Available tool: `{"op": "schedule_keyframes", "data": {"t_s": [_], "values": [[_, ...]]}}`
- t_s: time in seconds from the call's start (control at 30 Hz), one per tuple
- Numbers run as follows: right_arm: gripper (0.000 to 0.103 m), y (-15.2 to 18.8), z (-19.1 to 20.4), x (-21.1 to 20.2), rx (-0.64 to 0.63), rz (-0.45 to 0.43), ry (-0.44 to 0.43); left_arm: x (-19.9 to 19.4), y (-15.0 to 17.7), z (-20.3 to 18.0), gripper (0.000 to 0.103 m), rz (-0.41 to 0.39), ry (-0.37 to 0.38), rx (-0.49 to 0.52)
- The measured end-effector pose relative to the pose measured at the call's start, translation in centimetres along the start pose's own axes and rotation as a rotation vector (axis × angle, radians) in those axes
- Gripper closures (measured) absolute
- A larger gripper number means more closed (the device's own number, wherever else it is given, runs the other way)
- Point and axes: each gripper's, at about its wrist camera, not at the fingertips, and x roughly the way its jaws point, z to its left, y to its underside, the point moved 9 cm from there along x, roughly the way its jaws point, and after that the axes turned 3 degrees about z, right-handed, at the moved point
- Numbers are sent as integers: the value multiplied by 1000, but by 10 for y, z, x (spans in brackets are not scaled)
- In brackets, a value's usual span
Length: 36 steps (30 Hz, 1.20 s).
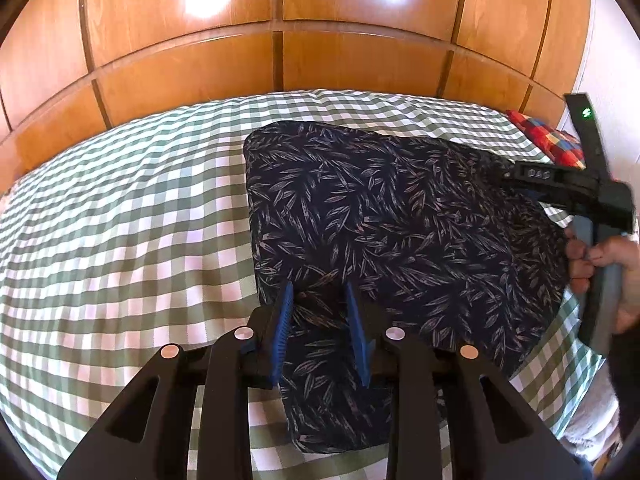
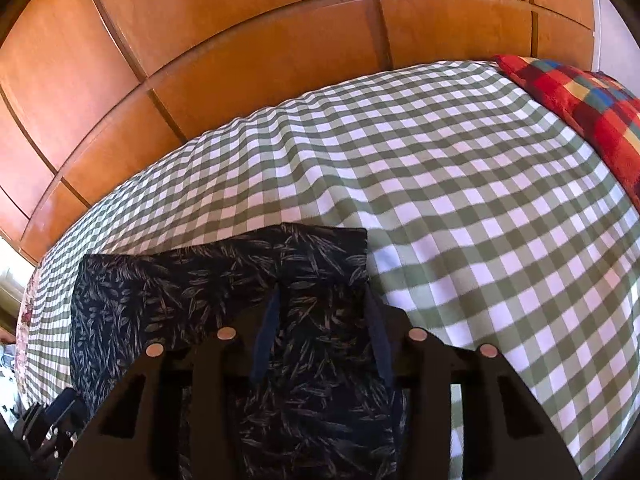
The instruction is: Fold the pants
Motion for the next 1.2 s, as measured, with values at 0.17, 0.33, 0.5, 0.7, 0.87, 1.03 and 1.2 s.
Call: {"op": "schedule_keyframes", "data": {"t_s": [0.17, 0.33, 0.5, 0.7, 0.87, 1.03, 1.2], "values": [[57, 1, -9, 11, 57, -3, -59, -3, -3, 19, 68, 4, 119, -114], [56, 3, -9, 10, 50, -5, -78, 8, -18, 54, 64, 23, 195, -266], [55, 2, -8, 9, 45, -6, -88, 28, -40, 65, 63, 54, 277, -328], [54, 4, -9, 8, 43, -11, -103, 66, -64, 65, 54, 147, 390, -386], [54, 5, -9, 8, 52, -17, -120, 71, -74, 55, 76, 97, 318, -294], [53, 8, -11, 6, 65, -21, -133, 68, -67, 47, 73, 55, 186, -206], [49, 8, -12, 2, 52, 15, -172, 57, -46, 68, 49, 85, 347, -381]]}}
